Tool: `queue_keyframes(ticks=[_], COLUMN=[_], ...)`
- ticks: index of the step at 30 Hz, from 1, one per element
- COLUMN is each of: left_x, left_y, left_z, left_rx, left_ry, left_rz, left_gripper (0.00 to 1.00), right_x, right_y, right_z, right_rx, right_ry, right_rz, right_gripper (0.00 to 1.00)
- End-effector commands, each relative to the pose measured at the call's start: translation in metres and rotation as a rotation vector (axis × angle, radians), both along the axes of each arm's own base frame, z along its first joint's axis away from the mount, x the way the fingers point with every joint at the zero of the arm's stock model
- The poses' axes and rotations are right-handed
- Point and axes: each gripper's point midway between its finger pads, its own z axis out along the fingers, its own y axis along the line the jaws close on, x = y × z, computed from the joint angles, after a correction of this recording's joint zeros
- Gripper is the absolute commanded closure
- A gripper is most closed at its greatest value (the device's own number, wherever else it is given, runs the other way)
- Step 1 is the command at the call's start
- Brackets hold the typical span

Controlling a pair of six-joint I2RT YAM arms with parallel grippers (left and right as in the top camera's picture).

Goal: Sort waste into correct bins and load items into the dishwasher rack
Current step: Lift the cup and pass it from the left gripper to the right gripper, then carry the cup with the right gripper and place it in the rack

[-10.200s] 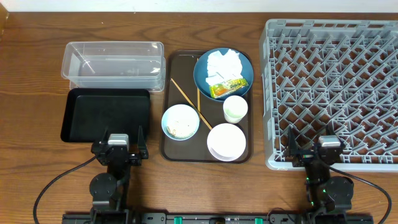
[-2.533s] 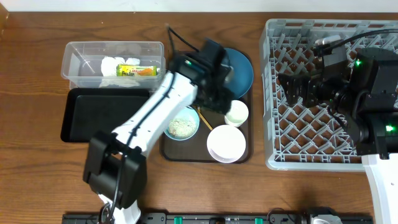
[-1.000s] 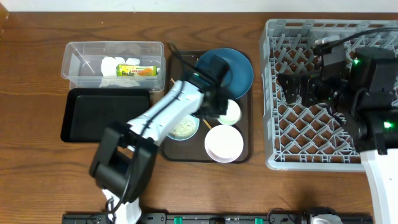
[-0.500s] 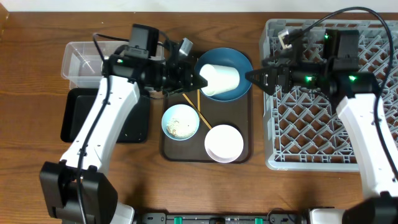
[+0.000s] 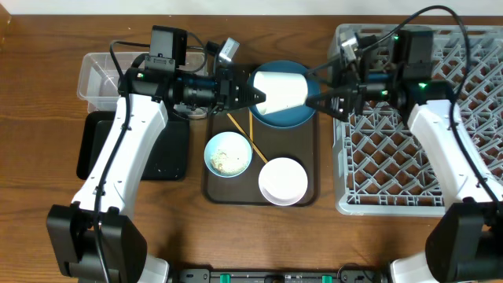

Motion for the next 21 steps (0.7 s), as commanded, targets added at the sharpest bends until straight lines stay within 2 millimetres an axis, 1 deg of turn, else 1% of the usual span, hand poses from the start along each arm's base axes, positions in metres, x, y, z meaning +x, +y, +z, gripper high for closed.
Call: queue_keyframes(ticks=[1,3,6,7,9,10,11,14,15,16,17,18,20,21], left_x=[-0.003,-0.004,-0.004,-0.004,-0.003,-0.003,-0.003,-0.003,-0.004,-0.003,-0.003,-0.003,-0.003,-0.003], left_y=[-0.001,-0.001,-0.001,-0.001,-0.001,-0.001,-0.001,-0.001,-0.001,-0.001,-0.001,-0.001,-0.001,-0.001], left_z=[0.016,0.016,0.016,0.016,0.016,0.016,0.016,0.016,0.016,0.016,0.016,0.016,0.016,0.016], left_rx=[-0.042,-0.046,-0.045,-0.045,-0.045,-0.045,-0.045,-0.045,-0.045,-0.045,-0.045,-0.045,-0.045,-0.045], left_ry=[-0.045,-0.045,-0.045,-0.045,-0.045,-0.045,-0.045,-0.045,-0.045,-0.045,-0.045,-0.045,-0.045,-0.045], left_rz=[-0.028,-0.031,-0.031,-0.031,-0.031,-0.031,-0.031,-0.031,-0.031,-0.030,-0.030,-0.030,-0.030,-0.030], left_gripper=[0.94,0.94,0.94,0.94,0.94,0.94,0.93,0.93,0.93,0.88,0.84,0.76,0.67,0.64], right_x=[-0.016,-0.019,-0.020,-0.020,-0.020,-0.020,-0.019,-0.019,-0.019,-0.018,-0.017,-0.016,-0.012,-0.009], right_y=[0.017,0.023,0.031,0.033,0.036,0.036,0.037,0.036,0.036,0.035,0.034,0.033,0.027,0.022], right_z=[0.015,0.016,0.017,0.018,0.019,0.020,0.021,0.022,0.022,0.022,0.022,0.022,0.022,0.022], right_rx=[0.048,0.051,0.046,0.045,0.043,0.044,0.044,0.045,0.045,0.044,0.043,0.042,0.039,0.037], right_ry=[-0.081,-0.108,-0.127,-0.133,-0.139,-0.141,-0.140,-0.137,-0.136,-0.128,-0.123,-0.121,-0.099,-0.084], right_rz=[0.099,0.118,0.128,0.130,0.131,0.133,0.134,0.134,0.132,0.129,0.127,0.123,0.104,0.089], right_gripper=[0.01,0.03,0.17,0.24,0.31,0.33,0.37,0.54,0.58,0.61,0.61,0.62,0.68,0.72])
